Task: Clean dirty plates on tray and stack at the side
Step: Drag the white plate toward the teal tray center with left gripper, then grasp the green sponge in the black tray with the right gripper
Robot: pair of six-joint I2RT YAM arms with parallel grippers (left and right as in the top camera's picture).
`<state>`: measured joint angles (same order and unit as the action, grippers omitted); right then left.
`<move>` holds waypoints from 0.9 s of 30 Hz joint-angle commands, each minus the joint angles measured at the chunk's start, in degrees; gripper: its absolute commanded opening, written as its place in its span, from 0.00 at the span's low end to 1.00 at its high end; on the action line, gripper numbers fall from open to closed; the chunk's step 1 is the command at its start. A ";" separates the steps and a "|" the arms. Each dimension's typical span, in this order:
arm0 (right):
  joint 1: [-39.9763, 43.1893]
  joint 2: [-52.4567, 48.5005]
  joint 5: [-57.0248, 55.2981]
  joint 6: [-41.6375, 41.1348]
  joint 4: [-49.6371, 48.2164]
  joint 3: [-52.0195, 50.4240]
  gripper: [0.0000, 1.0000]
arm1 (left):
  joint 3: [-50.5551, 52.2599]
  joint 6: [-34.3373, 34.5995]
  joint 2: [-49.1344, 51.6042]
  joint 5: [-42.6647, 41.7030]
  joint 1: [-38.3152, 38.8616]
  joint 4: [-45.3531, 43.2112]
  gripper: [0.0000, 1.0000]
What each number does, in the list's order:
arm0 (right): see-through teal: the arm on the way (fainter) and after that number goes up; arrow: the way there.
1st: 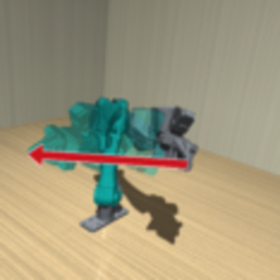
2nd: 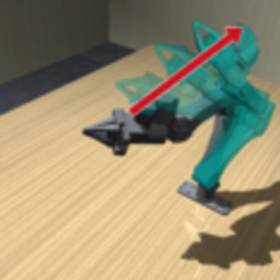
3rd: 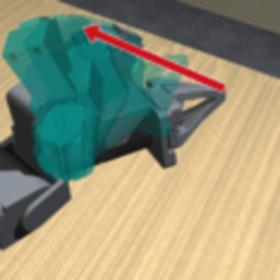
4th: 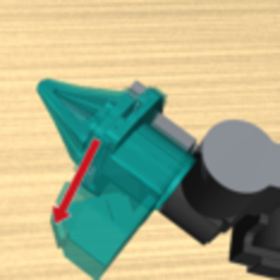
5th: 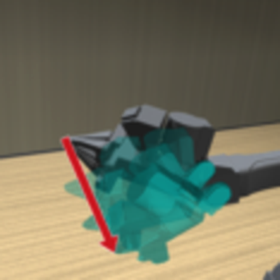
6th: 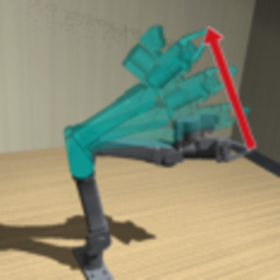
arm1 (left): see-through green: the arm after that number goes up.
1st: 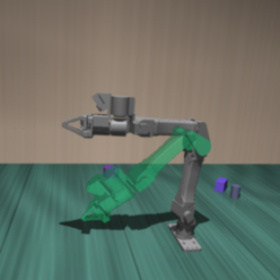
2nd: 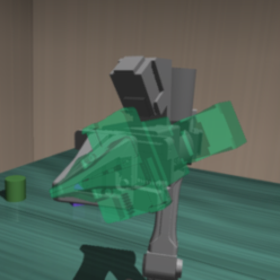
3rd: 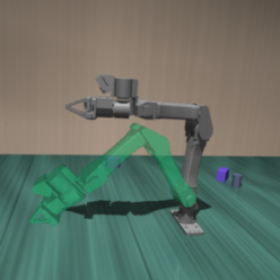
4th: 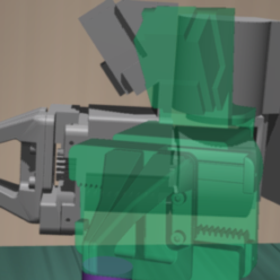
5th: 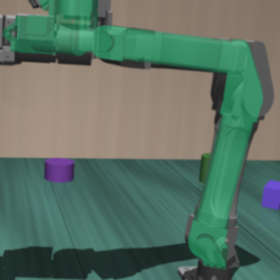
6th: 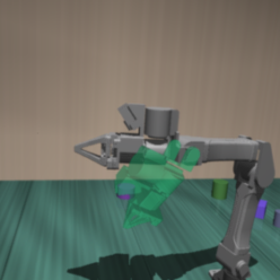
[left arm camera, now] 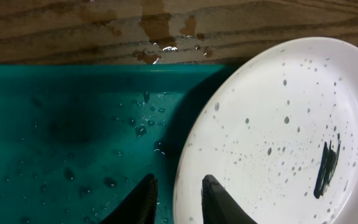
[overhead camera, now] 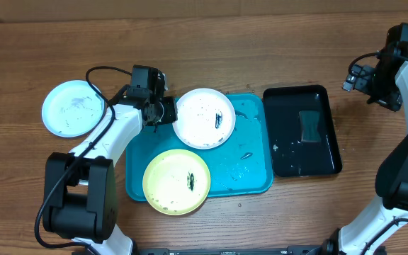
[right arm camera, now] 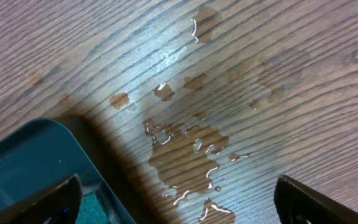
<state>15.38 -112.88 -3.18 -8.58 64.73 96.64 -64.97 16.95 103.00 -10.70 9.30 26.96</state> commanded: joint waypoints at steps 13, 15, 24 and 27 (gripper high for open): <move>0.11 0.96 15.52 -0.31 -4.13 0.13 1.00 | 0.48 -3.69 5.14 -1.84 2.80 -3.69 0.20; 0.13 0.96 23.98 -0.44 -0.57 0.15 1.00 | 0.48 -3.69 5.14 -3.45 3.21 -3.56 0.13; -0.90 0.98 33.42 2.40 12.00 0.13 0.77 | 0.48 -3.67 5.14 -5.05 5.14 -3.67 0.07; -3.21 0.96 20.76 3.91 17.90 -0.11 0.71 | 0.48 -3.65 5.14 -5.05 5.14 -3.67 0.07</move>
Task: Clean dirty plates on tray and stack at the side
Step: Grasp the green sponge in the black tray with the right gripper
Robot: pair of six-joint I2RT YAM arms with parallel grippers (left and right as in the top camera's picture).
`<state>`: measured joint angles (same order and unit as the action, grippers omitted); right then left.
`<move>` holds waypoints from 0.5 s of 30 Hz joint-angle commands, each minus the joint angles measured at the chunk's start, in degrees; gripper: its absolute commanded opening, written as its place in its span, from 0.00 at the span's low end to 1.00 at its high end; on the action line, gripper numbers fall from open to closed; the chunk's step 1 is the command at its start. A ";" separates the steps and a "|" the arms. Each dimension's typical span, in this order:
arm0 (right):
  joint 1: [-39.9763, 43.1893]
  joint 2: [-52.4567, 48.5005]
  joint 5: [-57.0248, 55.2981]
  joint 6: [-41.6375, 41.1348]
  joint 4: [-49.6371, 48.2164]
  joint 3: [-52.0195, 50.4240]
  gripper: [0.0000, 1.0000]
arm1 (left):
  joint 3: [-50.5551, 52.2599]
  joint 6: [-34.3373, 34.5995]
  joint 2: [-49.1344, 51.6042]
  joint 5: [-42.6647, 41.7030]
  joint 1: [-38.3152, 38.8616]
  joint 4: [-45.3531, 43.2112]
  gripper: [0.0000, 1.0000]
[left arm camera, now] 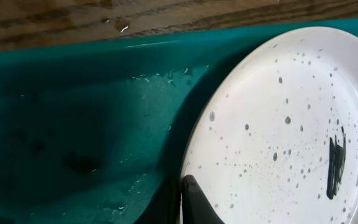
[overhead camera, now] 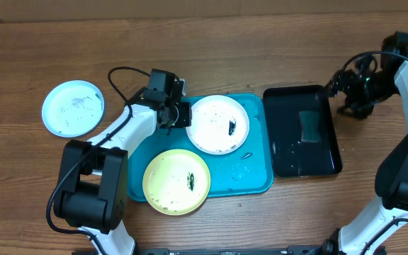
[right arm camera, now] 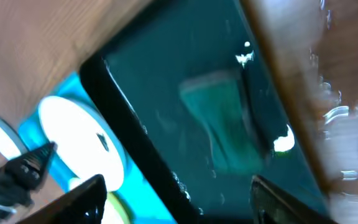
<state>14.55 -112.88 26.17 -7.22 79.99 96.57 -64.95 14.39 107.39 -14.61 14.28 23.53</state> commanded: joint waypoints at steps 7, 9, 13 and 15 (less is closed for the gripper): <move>-9.81 0.96 -22.21 2.54 2.67 -6.71 0.53 | 0.46 -1.09 0.74 -1.14 0.15 -0.44 0.07; -11.43 0.96 -24.35 2.54 -1.07 -9.64 0.55 | 0.46 -1.09 0.74 -1.20 0.15 -0.31 0.07; -14.32 0.96 -30.12 2.58 -10.80 -16.13 0.62 | 0.46 -1.09 0.74 -1.55 0.15 -0.20 0.08; -15.41 0.96 -31.69 2.73 -15.08 -18.14 0.63 | 0.46 -1.09 0.74 -1.55 0.20 -0.22 0.09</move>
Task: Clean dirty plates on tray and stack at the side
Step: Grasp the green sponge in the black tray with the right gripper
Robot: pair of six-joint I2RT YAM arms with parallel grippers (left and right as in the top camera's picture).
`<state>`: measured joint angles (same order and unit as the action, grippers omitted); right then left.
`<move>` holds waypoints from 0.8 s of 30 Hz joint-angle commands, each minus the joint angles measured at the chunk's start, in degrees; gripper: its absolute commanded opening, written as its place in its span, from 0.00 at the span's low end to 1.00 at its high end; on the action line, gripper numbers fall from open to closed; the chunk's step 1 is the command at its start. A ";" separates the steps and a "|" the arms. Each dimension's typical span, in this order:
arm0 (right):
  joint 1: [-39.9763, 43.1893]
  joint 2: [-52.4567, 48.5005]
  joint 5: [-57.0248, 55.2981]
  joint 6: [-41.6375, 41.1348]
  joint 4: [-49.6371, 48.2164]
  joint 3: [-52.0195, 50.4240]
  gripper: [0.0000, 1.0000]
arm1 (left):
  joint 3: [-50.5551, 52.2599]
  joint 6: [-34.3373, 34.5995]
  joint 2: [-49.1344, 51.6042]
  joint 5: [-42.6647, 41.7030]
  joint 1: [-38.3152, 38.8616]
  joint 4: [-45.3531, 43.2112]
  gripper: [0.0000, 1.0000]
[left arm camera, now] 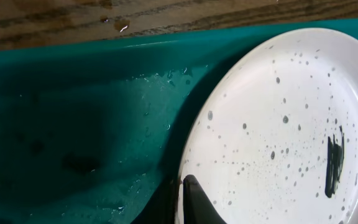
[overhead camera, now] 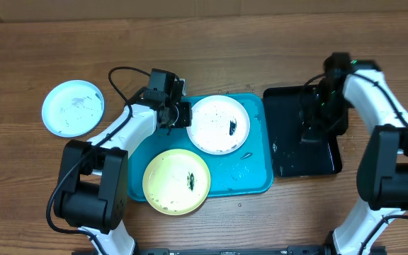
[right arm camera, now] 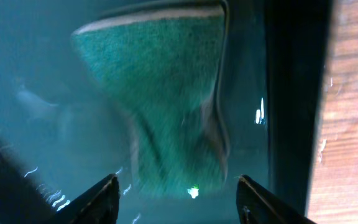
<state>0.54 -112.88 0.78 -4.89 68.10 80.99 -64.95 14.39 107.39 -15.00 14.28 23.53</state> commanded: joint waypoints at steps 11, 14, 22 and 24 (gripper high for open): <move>-2.47 0.96 -6.23 0.42 -9.33 -3.28 0.51 | 0.46 -1.11 0.74 -1.07 1.62 -0.70 0.13; -2.45 0.96 -6.21 0.42 -9.79 -3.28 0.43 | 0.46 -1.11 0.74 -0.33 1.62 -1.01 0.13; -2.47 0.98 -3.19 0.44 -10.45 -3.26 0.07 | 0.46 -1.09 0.98 1.27 2.40 -2.32 0.35; -2.47 0.98 -3.04 0.44 -10.38 -3.26 0.04 | 0.46 -1.07 1.03 3.06 2.64 -3.13 0.36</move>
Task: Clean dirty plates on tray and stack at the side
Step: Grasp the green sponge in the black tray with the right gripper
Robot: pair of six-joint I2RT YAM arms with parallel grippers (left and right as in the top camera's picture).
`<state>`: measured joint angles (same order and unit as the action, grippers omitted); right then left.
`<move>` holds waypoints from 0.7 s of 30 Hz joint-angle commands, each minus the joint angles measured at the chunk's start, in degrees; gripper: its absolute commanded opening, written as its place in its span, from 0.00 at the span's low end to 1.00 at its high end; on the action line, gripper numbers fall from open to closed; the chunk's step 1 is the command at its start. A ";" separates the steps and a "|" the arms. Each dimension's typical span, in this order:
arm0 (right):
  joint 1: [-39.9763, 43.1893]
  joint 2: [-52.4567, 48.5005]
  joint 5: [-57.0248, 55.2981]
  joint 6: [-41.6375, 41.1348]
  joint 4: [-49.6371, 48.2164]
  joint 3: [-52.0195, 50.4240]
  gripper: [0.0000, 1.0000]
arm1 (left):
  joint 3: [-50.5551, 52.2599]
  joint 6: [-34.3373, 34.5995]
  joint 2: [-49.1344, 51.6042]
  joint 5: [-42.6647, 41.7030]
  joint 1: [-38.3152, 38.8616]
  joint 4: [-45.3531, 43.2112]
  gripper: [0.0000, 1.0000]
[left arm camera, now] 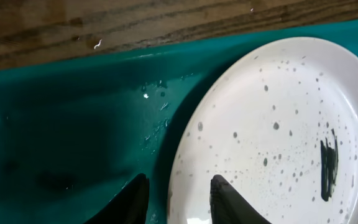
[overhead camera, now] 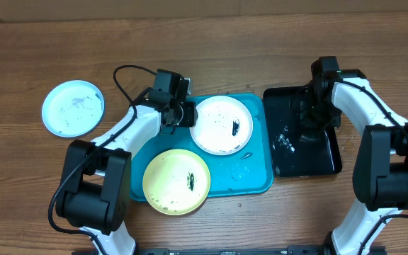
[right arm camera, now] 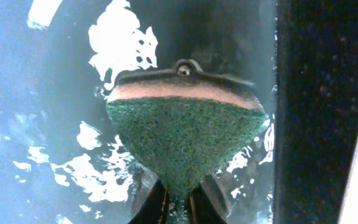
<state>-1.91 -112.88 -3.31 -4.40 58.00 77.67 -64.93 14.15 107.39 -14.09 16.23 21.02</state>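
Observation:
A white plate (overhead camera: 222,125) (left arm camera: 278,124) speckled with a dark smear lies on the teal tray (overhead camera: 253,170). A yellow plate (overhead camera: 176,181), also smeared, lies at the tray's front left. My left gripper (overhead camera: 184,113) (left arm camera: 179,202) is open, one finger on each side of the white plate's left rim. Over in the black tray (overhead camera: 324,159), my right gripper (overhead camera: 310,122) (right arm camera: 179,202) is shut on the green sponge (right arm camera: 185,137), pinching its near end in the water.
A light blue plate (overhead camera: 71,108) sits on the wooden table left of the teal tray. The black tray holds shallow water (right arm camera: 48,93), and its dark wall (right arm camera: 316,93) runs close along the sponge's right side. Droplets lie on the teal tray.
My right gripper, then open just above the sponge, is now shut on it. My left gripper's fingers now stand apart on either side of the white plate's rim; before, only one showed, on the plate.
At first my left gripper sat at the white plate's rim near the tray's back left and my right hung open over the wet table far right. The plate then lay further right on the tray while my right gripper reached the black tray, then the sponge.

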 commanded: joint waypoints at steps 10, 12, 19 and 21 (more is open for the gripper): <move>-0.02 2.05 1.07 -0.07 3.69 4.26 0.04 | 0.44 0.26 3.50 3.96 1.53 -1.84 0.19; -0.02 3.26 1.07 -0.07 4.87 5.68 0.04 | 0.44 0.24 3.87 3.98 1.53 -1.97 0.15; -0.02 7.08 2.16 -0.11 8.31 6.51 0.04 | 0.42 4.15 3.89 3.23 1.53 0.31 0.04; -0.02 7.23 3.28 -0.07 8.92 6.51 0.04 | 0.26 4.81 3.76 -0.04 1.53 1.27 0.04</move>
<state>-1.91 -107.81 -1.91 -4.45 66.67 82.46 -64.99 16.34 110.39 -12.01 17.28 20.64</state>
